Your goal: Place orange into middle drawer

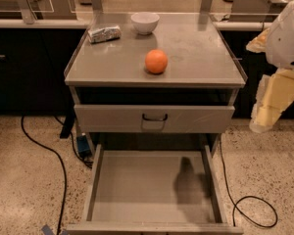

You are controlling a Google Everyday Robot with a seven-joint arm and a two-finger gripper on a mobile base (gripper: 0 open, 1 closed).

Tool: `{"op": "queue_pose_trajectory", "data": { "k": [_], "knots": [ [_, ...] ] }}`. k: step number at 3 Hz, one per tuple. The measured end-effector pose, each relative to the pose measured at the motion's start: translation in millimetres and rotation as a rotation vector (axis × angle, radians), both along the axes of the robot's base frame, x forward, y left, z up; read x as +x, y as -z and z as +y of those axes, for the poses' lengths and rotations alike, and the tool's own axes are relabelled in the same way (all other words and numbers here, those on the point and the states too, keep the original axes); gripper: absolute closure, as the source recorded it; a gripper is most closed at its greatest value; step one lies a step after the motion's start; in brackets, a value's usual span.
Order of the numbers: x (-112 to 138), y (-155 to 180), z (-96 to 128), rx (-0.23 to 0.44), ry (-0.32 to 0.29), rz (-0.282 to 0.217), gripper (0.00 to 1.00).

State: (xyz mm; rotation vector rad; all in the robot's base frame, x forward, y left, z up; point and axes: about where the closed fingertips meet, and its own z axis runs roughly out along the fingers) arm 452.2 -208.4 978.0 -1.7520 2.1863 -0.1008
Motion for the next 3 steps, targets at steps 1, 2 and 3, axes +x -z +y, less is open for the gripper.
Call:
{"op": "queue_pose_trajectory", "data": {
  "k": [1, 2, 3],
  "knots": [
    [36, -2, 17, -0.025, -0.061, -0.051, 0.0],
    [75, -3, 30, -0.038, -0.098, -0.1, 0.0],
    [126, 3, 43, -0.047, -0.117, -0.119, 0.0]
  ]
}}
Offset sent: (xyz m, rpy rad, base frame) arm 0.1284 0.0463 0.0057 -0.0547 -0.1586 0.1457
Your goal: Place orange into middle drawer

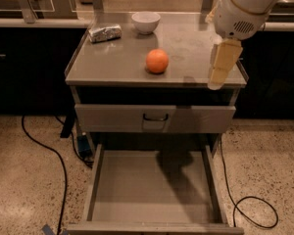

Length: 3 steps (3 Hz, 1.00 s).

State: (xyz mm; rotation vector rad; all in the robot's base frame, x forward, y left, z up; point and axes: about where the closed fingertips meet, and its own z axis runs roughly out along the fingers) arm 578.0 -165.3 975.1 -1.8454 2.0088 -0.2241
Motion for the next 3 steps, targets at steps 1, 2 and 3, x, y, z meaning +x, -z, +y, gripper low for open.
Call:
{"op": "queue_pose_trajectory", "data": {
  "k": [1, 2, 3],
  "knots": [
    [46, 15, 12, 0.014, -0.005, 0.028, 0.0],
    [88, 31, 31, 0.033, -0.017, 0.055, 0.0],
    [89, 31, 31, 0.033, -0.017, 0.055, 0.0]
  ]
}}
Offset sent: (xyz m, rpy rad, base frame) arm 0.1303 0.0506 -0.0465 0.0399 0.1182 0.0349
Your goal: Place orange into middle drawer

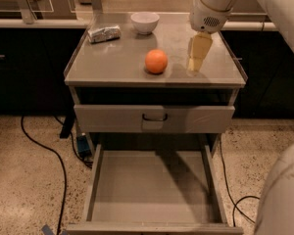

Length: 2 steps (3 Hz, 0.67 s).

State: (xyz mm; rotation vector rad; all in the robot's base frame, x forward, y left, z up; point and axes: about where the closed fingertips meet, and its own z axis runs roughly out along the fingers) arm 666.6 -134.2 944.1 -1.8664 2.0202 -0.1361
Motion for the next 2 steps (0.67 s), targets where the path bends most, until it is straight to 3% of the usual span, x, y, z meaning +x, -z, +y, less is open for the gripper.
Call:
{"op": "queue_pose_trajectory", "data": {
  "k": [1, 2],
  "knots": [
    [11, 3, 7, -0.007, -0.011, -0.016, 0.0],
    [35, 9, 25, -0.01, -0.064, -0.025, 0.0]
  ]
}}
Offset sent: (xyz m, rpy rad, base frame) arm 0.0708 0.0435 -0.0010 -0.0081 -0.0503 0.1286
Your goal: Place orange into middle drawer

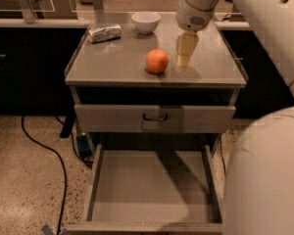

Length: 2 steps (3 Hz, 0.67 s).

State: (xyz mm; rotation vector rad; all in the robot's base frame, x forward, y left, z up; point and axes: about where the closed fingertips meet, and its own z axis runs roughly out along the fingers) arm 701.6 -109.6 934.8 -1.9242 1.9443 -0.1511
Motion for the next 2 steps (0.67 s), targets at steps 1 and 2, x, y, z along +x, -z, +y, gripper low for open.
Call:
{"op": "queue_pose_trajectory", "data": {
  "k": [1, 2],
  "knots": [
    [27, 15, 27, 0.011, -0.079, 0.029, 0.0],
    [70, 49, 75, 0.053, -0.159, 0.061, 0.0]
  ]
}}
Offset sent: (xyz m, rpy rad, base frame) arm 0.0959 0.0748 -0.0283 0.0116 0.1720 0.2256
